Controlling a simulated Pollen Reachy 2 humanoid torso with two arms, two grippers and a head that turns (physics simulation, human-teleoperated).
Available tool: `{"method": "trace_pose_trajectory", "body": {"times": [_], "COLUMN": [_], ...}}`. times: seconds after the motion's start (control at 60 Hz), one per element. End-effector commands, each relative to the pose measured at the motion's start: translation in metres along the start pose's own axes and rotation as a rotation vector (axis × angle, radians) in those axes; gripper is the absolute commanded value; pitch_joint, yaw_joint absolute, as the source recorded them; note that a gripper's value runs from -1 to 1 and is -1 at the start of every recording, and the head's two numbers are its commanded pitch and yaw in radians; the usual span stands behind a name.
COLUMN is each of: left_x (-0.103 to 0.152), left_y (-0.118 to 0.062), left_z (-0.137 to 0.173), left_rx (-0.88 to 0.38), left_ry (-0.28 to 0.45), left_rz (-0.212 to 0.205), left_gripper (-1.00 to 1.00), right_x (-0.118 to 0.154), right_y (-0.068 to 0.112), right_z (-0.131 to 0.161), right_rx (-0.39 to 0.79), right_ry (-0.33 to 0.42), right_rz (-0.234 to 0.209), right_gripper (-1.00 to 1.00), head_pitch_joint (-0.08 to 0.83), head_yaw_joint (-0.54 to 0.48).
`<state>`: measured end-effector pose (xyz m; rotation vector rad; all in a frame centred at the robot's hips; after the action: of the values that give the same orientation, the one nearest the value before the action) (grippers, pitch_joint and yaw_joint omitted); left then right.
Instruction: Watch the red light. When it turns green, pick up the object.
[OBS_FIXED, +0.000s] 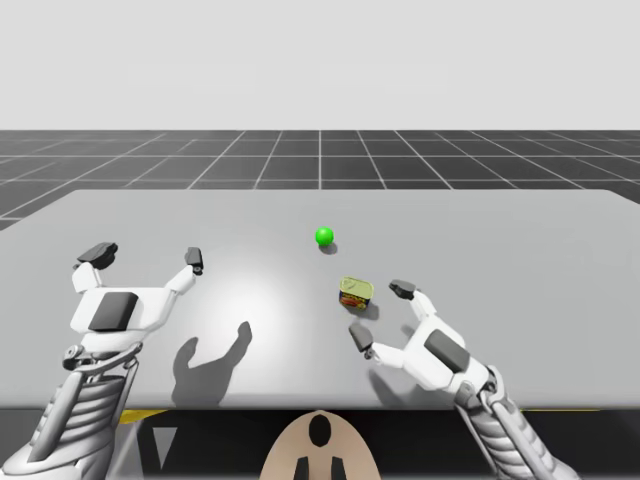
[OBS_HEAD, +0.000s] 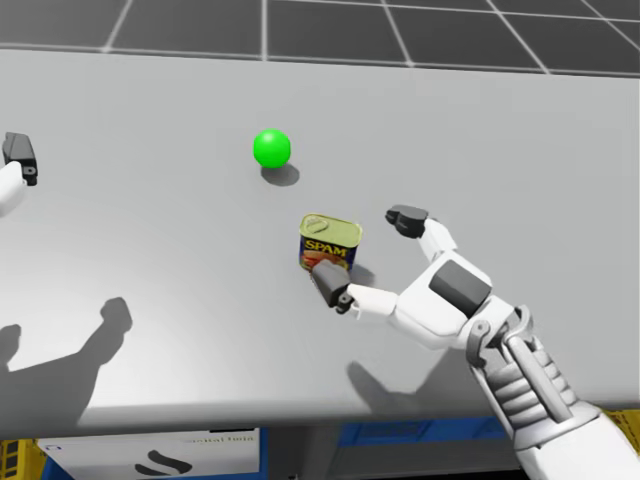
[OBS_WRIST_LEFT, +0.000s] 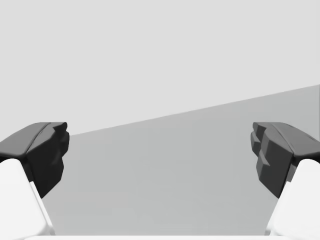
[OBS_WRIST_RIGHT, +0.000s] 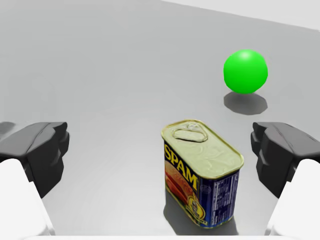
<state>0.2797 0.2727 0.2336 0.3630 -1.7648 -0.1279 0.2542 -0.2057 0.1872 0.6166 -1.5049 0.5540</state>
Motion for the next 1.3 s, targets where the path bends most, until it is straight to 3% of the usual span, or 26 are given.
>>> {"method": "trace_pose_trajectory", "body": {"times": [0.017,0.117,0.467,0.75,0.783,0.8,0.817,0.833,1.067,1.3], "left_x": [0.0,0.001,0.001,0.002,0.002,0.002,0.002,0.002,0.002,0.001], "left_y": [0.0,0.0,-0.001,0.0,0.0,0.0,-0.001,-0.001,-0.001,-0.002], "left_z": [0.001,0.001,0.002,0.002,0.002,0.002,0.002,0.002,0.002,0.001], "left_rx": [0.001,0.0,0.0,-0.002,-0.002,-0.002,-0.003,-0.003,-0.005,-0.006], "left_ry": [0.0,0.0,-0.001,-0.003,-0.003,-0.004,-0.004,-0.004,-0.003,-0.002], "left_rz": [0.0,0.0,-0.001,0.001,0.002,0.001,0.001,0.001,-0.001,-0.004], "left_gripper": [-1.0,-1.0,-1.0,-1.0,-1.0,-1.0,-1.0,-1.0,-1.0,-1.0], "right_x": [-0.019,-0.03,-0.052,-0.058,-0.057,-0.057,-0.056,-0.056,-0.052,-0.053], "right_y": [-0.009,-0.017,-0.046,-0.039,-0.037,-0.036,-0.036,-0.035,-0.035,-0.033], "right_z": [-0.016,-0.029,-0.067,-0.085,-0.085,-0.084,-0.084,-0.083,-0.074,-0.071], "right_rx": [0.101,0.109,0.081,0.143,0.14,0.134,0.129,0.128,0.16,0.169], "right_ry": [0.053,0.101,0.189,0.24,0.231,0.217,0.209,0.208,0.216,0.214], "right_rz": [0.039,0.081,0.079,0.055,0.056,0.057,0.057,0.06,0.062,0.077], "right_gripper": [-1.0,-1.0,-1.0,-1.0,-0.58,-0.09,0.76,0.95,1.0,1.0], "head_pitch_joint": [0.662,0.663,0.667,0.668,0.667,0.667,0.666,0.665,0.646,0.435], "head_yaw_joint": [-0.12,-0.12,-0.11,-0.11,-0.11,-0.11,-0.11,-0.11,-0.11,-0.13]}}
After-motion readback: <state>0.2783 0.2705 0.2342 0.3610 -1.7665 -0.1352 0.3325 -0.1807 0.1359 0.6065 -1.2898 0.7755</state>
